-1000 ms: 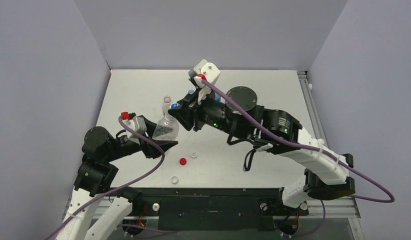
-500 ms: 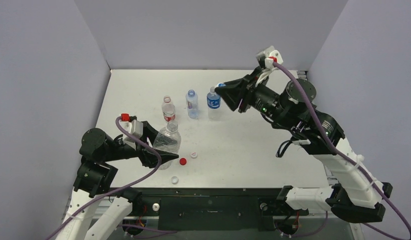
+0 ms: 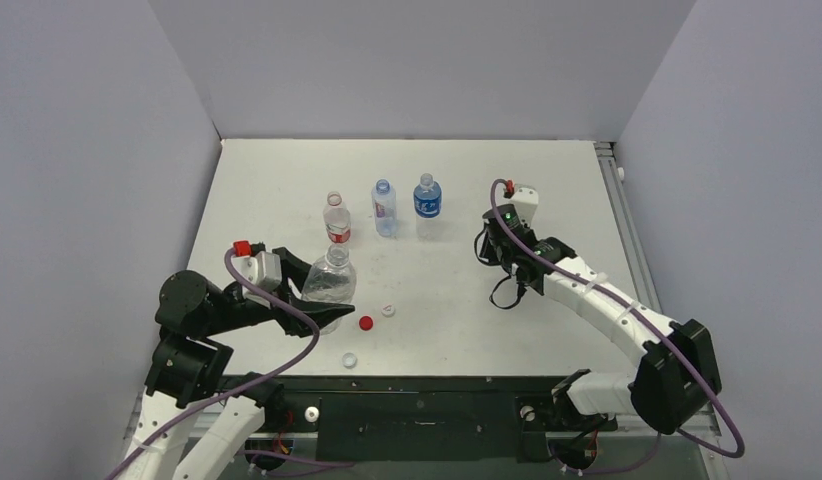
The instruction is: Unscrew the bottle caps
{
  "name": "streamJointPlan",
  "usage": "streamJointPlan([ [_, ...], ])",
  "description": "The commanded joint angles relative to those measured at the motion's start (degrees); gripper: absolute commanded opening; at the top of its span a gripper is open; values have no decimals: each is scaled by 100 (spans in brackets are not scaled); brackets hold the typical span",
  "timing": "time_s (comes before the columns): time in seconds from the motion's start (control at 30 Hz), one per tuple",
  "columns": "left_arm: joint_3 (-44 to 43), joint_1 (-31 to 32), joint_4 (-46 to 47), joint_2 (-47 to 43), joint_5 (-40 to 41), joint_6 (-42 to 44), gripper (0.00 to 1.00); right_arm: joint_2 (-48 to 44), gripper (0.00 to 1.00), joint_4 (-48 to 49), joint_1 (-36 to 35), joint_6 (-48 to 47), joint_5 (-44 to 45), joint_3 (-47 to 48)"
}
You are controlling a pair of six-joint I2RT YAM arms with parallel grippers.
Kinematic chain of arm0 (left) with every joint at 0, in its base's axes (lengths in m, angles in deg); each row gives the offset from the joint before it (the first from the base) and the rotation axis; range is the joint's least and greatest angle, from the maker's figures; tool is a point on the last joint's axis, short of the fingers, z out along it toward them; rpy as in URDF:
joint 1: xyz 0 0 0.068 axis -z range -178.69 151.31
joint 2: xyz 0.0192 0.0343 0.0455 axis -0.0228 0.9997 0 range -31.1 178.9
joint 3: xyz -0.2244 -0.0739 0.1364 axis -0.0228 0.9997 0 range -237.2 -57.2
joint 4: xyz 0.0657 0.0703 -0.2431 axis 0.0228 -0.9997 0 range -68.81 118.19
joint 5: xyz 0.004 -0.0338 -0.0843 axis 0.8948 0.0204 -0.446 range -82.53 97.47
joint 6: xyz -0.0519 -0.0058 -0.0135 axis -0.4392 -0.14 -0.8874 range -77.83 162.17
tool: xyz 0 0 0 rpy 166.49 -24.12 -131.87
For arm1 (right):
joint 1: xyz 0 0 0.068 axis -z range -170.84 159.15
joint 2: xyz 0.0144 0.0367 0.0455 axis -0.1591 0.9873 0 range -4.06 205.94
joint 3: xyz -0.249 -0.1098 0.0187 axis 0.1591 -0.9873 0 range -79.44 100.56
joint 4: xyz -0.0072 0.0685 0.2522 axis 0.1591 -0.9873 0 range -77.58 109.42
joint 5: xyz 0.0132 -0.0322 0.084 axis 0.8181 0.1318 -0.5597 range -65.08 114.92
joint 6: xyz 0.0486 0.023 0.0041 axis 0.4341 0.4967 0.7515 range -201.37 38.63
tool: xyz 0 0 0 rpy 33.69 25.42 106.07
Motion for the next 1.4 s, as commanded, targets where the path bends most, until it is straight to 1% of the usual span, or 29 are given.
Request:
streamJointPlan([
  [0.0, 206, -8, 40, -65, 186, 28, 12, 435, 0, 915, 27, 601, 602, -222],
  [0.17, 369, -8, -21, -99, 242, 140, 13, 805, 0, 1685, 43, 870, 531, -726],
  [0.23, 473, -8, -35, -101, 306, 226, 13, 1032, 3, 1879, 36, 937, 475, -817],
  [0.47, 1024, -8, 396, -37, 560, 361, 12, 1480, 25, 2454, 34, 1064, 422, -1098],
  [0.57, 1105, -8, 564, 110, 515, 323, 11, 1706, 31, 2501, 43, 1118, 504, -1194],
  [0.67, 1133, -8, 743, 195, 490, 243, 11, 1781, 40, 2619, 43, 1135, 498, -1284],
  [0.73, 1164, -8, 814, 209, 492, 216, 11, 1803, 43, 2624, 43, 1142, 491, -1295],
  [0.8, 1193, -8, 841, 208, 496, 207, 11, 1776, 50, 2588, 39, 1099, 417, -1278],
  [0.83, 1205, -8, 845, 199, 499, 205, 11, 1692, 59, 2553, 24, 1050, 383, -1244],
  [0.9, 1246, -8, 872, 193, 504, 175, 11, 1437, 66, 2393, -13, 968, 361, -1157],
  [0.93, 1255, -8, 920, 187, 511, 140, 11, 1186, 68, 2247, -29, 892, 352, -1113],
  [1.03, 1308, -8, 1034, 195, 537, 50, 11, 489, 76, 1855, -206, 631, 175, -704],
  [1.07, 1315, -8, 1065, 222, 549, 8, 11, 125, 78, 1795, -325, 446, 7, -430],
  [1.1, 1325, -8, 1120, 233, 555, -18, 11, -34, 79, 1713, -405, 337, -115, -274],
  [1.13, 1343, -1, 1156, 258, 568, -70, 11, -285, 79, 1671, -585, 113, -417, 95],
  [1.17, 1352, -2, 1215, 268, 574, -97, 11, -371, 80, 1563, -689, 8, -551, 300],
  [1.2, 1363, 0, 1243, 306, 593, -152, 12, -462, 80, 1487, -983, -215, -819, 759],
  [1.23, 1371, -6, 1264, 323, 608, -181, 12, -477, 81, 1354, -1085, -310, -932, 988],
  [1.27, 1381, -2, 1267, 360, 630, -243, 12, -471, 81, 1312, -1331, -453, -1129, 1421],
  [1.37, 1407, 1, 1503, 407, 647, -359, 12, -402, 81, 1375, -1824, -612, -1558, 2062],
])
